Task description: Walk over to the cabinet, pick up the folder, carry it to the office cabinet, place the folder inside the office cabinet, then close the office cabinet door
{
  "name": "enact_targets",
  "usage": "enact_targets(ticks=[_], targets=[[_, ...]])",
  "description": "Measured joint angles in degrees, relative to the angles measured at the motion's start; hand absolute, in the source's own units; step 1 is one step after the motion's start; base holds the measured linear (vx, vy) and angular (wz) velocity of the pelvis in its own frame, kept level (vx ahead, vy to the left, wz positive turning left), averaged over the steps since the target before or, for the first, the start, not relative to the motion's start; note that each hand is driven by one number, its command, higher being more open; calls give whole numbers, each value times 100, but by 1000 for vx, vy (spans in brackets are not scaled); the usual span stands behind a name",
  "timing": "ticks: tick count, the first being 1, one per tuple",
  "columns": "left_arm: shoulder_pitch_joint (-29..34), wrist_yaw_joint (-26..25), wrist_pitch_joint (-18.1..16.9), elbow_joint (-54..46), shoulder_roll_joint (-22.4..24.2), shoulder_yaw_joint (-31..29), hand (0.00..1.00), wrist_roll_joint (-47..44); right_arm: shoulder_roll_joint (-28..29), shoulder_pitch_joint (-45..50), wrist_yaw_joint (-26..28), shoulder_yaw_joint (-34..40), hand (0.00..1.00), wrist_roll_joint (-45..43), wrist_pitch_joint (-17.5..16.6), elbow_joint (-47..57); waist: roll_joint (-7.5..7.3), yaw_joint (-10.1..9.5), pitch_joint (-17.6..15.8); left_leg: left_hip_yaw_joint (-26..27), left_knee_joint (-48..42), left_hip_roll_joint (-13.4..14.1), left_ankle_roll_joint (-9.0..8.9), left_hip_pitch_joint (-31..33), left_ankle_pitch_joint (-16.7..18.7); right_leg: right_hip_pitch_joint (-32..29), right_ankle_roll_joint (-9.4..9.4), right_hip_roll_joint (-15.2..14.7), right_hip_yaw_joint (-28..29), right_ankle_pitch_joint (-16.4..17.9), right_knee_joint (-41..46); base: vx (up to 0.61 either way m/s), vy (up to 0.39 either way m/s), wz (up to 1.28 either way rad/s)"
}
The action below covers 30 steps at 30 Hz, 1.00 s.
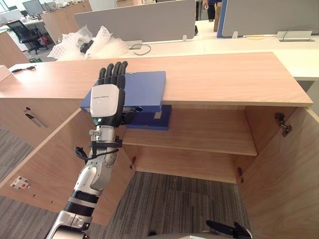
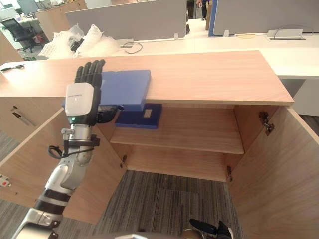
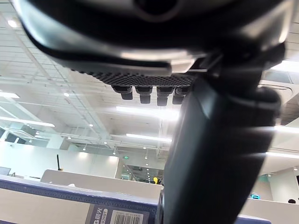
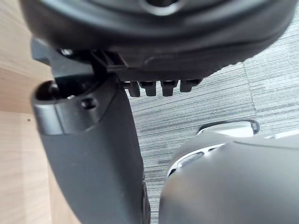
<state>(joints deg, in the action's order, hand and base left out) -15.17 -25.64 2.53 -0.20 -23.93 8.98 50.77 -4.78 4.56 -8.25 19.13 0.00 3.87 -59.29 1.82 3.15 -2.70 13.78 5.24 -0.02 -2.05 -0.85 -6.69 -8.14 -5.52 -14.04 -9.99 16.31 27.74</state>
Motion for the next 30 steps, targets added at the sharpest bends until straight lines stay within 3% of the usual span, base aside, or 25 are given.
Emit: enact_targets(ticks=[30], targets=[[-410,503,-58,942,-35,122,100,-82,10,24,72,-4,100,-2,13,7,17,60,-40,173,4,2,27,-3,-18,-77,-41,8,194,-156,-78,-3,1,-2]])
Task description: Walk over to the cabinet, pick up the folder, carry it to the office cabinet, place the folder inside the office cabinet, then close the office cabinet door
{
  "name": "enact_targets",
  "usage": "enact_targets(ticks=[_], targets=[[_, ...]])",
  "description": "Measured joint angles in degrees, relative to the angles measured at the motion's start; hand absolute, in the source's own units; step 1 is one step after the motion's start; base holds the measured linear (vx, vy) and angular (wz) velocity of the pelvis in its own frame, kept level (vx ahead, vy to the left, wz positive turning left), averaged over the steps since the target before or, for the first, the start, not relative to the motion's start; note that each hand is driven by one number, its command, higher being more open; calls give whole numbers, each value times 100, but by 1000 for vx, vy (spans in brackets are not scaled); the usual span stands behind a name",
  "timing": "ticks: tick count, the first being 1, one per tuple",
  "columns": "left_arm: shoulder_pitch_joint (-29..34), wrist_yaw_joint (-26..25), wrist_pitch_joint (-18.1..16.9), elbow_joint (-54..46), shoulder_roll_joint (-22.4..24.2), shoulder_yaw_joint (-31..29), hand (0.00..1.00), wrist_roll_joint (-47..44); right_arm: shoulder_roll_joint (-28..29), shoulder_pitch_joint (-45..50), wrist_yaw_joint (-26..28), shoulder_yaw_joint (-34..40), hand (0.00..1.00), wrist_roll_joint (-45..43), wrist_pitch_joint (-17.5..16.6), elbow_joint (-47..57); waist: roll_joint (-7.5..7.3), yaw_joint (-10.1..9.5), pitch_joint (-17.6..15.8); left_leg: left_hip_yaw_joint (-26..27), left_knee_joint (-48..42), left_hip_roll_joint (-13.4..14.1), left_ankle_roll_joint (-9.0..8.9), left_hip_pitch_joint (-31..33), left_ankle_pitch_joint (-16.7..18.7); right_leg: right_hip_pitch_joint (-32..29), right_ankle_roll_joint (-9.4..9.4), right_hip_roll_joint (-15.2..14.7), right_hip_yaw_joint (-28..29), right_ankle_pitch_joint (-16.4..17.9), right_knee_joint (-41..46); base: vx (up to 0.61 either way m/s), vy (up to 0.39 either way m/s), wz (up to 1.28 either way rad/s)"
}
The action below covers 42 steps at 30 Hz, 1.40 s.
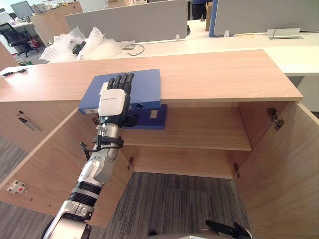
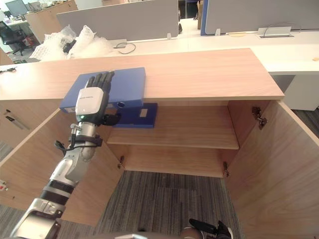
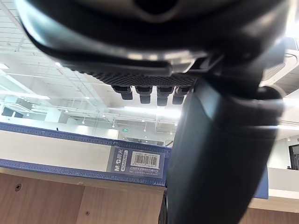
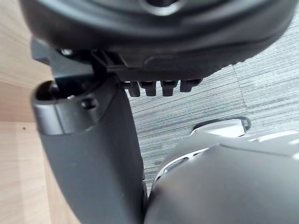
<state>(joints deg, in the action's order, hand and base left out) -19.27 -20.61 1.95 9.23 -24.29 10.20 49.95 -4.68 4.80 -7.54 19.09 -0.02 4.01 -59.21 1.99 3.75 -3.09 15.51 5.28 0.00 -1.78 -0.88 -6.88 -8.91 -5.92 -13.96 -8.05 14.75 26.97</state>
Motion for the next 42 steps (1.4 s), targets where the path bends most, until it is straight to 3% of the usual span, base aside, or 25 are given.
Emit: enact_targets(ticks=[14,15,22,30,36,42], targets=[[-808,37,75,801,-336,298,100,184,9,14,13,-1,100,0,-4,-2,-34,20,-22,10,1,-5,18,-6,-13,-1,-7,-1,15,-29,-11,0,0,0],[-849,70,65,883,-336,312,0,207,9,13,13,-1,100,0,-5,-2,-35,28,-22,11,1,-5,19,-6,-13,-1,-6,-1,16,-30,-10,0,0,0],[-1139,86,61,1787,-368,486,0,238,52,-25,14,1,100,-3,-39,5,-45,145,-122,12,4,14,10,-51,-7,33,-6,11,9,-32,-39,0,0,0],[-1604,-194,72,1905,-350,265,0,33,64,-25,19,7,100,-3,-37,-7,-85,149,-191,17,6,34,-98,-187,73,215,-9,36,-6,-29,-160,7,5,-2],[-1668,-203,131,2027,-322,211,0,20,7,-88,42,6,100,-5,-33,-15,1,218,-280,77,6,63,-135,-244,103,253,-4,79,33,-19,-196,12,3,-5],[-1582,-208,101,2051,-224,-24,0,-40,16,-102,94,-5,100,-5,-24,-18,-19,262,-298,80,7,90,-182,-329,148,341,5,99,25,31,-197,0,0,0]])
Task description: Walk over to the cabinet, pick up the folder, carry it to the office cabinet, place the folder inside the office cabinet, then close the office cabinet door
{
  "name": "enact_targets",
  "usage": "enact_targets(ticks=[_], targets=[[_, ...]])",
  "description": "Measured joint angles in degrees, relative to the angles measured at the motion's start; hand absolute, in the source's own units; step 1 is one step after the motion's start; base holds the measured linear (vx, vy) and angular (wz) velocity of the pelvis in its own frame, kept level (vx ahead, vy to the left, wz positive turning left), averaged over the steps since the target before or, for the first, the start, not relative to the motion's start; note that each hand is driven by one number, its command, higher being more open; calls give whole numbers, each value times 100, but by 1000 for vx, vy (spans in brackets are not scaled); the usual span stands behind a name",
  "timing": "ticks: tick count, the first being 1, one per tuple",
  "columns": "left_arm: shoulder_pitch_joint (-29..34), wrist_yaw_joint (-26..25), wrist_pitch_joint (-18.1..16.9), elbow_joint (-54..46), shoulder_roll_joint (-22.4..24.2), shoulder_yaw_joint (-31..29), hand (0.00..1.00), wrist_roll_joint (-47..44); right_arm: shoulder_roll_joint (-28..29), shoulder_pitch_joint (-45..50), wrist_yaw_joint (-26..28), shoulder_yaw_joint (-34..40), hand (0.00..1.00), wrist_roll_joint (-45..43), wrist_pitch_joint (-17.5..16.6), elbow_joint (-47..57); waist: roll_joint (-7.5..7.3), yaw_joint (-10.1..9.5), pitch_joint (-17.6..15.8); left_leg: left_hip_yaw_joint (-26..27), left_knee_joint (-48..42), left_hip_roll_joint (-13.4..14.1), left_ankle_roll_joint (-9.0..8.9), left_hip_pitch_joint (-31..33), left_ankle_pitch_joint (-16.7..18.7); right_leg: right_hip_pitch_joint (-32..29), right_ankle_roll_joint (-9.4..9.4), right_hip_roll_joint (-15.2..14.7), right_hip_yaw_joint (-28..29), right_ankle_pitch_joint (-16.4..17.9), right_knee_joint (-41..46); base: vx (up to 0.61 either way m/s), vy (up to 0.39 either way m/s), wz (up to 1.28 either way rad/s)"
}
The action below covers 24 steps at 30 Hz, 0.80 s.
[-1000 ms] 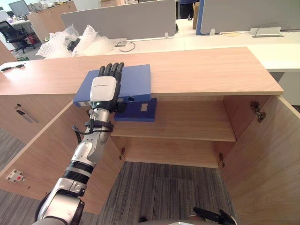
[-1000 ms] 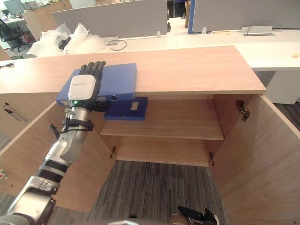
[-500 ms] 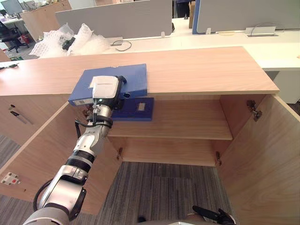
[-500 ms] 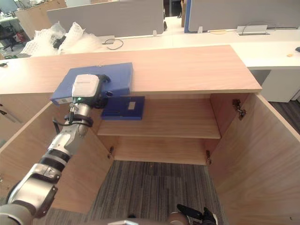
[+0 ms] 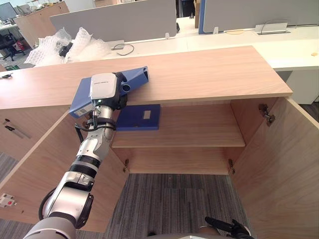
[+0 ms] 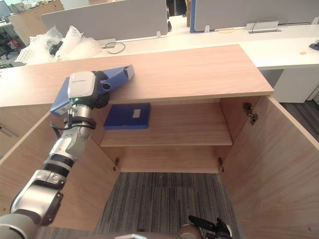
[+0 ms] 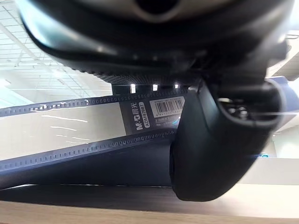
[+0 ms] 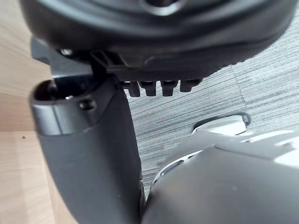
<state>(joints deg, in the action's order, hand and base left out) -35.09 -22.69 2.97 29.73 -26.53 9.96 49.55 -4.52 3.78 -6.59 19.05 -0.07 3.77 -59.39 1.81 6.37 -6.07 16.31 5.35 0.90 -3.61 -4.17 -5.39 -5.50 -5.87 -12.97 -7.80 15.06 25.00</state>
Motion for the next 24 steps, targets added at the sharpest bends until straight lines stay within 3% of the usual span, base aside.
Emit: enact_targets(ticks=[5,12,19,24], targets=[[323,2,-17,-425,2,-86,0,-68,9,-2,31,-13,100,1,55,-1,-30,6,-19,9,0,-2,43,-74,50,69,-8,0,4,46,-1,0,0,0],[1287,-25,-169,-1866,25,-268,0,-280,18,-13,31,-26,100,4,117,-10,-87,-9,-46,-9,-4,-25,48,-90,102,143,-30,-22,-26,97,-58,6,4,2],[1997,-350,-445,-3168,693,-556,0,-586,51,-30,-9,-56,100,3,118,-126,-234,-160,-66,-12,-16,-45,48,-79,102,144,-35,-43,-26,98,-39,-20,2,0],[2262,-410,-911,-3778,1189,-809,0,-2016,95,29,-24,-51,100,4,125,-153,-346,-286,19,-13,-3,-48,57,-91,96,148,-42,-49,-33,94,-21,-59,3,2]])
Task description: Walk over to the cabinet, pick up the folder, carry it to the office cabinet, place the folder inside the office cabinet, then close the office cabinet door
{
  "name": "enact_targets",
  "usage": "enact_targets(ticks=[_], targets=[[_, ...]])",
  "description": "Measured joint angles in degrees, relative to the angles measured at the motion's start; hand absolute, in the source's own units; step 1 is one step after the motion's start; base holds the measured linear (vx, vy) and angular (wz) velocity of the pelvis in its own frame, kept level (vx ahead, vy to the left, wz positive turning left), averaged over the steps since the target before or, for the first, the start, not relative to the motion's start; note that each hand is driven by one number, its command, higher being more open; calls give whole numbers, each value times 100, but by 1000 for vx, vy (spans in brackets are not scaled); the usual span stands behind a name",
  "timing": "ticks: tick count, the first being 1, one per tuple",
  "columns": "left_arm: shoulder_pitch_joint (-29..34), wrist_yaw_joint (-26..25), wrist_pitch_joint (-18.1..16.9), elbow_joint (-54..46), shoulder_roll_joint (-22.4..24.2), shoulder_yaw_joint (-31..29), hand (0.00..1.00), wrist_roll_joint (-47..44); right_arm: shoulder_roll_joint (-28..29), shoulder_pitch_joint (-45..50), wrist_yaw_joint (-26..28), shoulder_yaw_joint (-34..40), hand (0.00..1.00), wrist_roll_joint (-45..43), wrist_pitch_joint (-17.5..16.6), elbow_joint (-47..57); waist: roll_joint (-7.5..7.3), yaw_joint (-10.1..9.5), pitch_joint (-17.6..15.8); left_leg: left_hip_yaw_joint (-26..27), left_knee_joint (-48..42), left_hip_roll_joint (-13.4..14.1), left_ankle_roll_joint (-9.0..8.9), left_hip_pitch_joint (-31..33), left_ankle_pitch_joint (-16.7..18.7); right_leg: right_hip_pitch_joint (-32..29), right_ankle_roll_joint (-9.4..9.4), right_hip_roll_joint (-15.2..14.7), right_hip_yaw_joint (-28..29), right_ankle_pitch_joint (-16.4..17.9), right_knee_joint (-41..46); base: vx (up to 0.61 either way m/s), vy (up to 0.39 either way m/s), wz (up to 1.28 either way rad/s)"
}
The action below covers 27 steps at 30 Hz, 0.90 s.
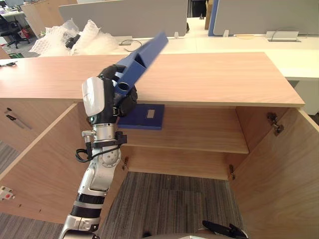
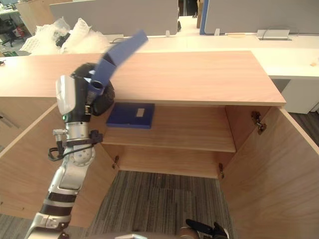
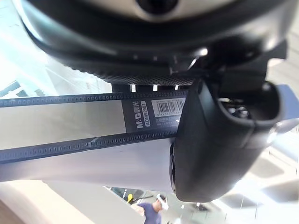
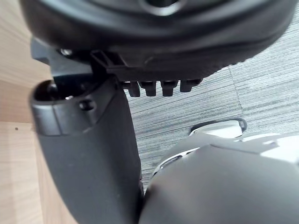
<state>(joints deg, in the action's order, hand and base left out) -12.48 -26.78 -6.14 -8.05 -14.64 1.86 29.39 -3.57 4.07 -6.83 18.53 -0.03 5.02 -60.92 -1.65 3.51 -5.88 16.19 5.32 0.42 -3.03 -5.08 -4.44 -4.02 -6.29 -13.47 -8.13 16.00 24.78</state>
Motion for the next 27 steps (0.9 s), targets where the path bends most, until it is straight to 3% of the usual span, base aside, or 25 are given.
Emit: enact_targets(ticks=[5,11,16,20,23,27], targets=[[145,-34,-198,-275,363,-96,0,-813,91,29,2,-2,100,0,2,13,-143,-31,103,-2,2,-11,21,13,-15,-7,-17,-11,1,-26,-1,-57,13,1],[350,57,-380,-602,671,39,0,-1529,138,71,2,1,100,-1,0,50,-193,-32,132,22,1,-29,27,36,-18,-27,-29,-25,26,-50,-15,0,0,0],[487,615,-756,-649,965,308,0,-3736,161,70,15,57,100,-4,-7,54,-197,-27,149,48,-1,-25,49,115,-34,-107,-23,-14,50,-90,-22,0,0,0],[728,1124,-706,-634,1056,468,0,-5483,205,114,20,22,100,-69,-15,243,-193,4,149,93,-1,-21,51,116,-36,-134,-13,-4,93,-105,-20,-10,6,-6],[1023,1298,-686,-633,1217,530,0,-6508,354,398,-211,-491,100,-798,-22,1267,-185,40,144,212,-27,-1,52,114,-37,-219,1,38,212,-123,10,-16,10,-19],[1229,1366,-689,-642,1391,591,0,-7423,658,921,-672,-995,100,-1399,-159,3641,-100,128,111,300,-27,0,49,142,-32,-333,6,48,312,-126,69,-38,-1,-12]])
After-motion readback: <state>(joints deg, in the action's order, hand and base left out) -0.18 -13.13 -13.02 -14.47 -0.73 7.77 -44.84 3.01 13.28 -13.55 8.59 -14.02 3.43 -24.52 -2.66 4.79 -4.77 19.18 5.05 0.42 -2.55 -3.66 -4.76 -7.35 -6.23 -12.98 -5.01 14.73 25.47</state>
